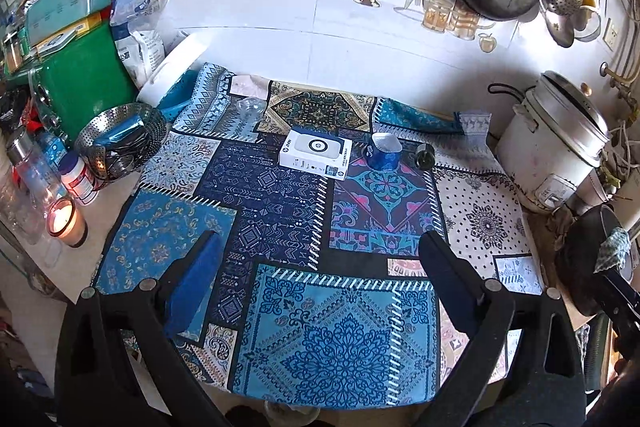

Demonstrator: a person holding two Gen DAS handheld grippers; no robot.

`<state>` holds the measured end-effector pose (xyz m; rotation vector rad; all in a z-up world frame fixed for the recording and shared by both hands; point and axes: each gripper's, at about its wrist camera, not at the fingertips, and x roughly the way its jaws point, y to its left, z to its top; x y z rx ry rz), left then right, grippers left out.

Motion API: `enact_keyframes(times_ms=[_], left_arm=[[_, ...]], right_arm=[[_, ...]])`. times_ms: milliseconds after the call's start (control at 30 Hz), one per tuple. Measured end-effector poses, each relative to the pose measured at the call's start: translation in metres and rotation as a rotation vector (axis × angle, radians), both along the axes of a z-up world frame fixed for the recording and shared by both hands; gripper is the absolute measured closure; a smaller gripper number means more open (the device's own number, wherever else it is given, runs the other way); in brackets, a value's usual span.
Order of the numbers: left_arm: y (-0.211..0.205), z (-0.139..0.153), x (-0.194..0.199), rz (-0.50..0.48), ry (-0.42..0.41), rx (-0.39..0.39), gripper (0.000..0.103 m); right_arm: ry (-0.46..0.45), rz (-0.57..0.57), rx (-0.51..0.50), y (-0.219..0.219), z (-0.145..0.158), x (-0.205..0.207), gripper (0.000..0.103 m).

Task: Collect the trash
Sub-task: 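Raise both tools and reach toward the HP box and clear container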

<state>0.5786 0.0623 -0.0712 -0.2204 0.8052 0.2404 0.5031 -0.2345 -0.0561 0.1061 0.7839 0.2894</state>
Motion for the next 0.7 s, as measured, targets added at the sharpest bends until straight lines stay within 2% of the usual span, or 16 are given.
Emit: enact_keyframes(times_ms=[233,433,533,700], left_arm=[[0.025,-0.038,0.091,0.02,0.082,-0.051,0.004],[0.056,-0.081,0.187,0.018,0.187,-0.104,0.004],[0.07,-0.105,0.233,0.043,0.243,-0.134,0.004],[0.085,-0.14,0.295,0.119,0.322,-0.153,0.004]], right_arm=[[0.053,-0.071,-0.011,-0.003,-0.015,0.035,0.028],[0.104,-0.204,-0.022,0.0,-0.027,0.058,0.028],[0.147,-0.249,-0.007,0.005,-0.038,0.076,0.028],[0.19,-0.299,-0.046,0.014,-0.054,0.096,0.028]])
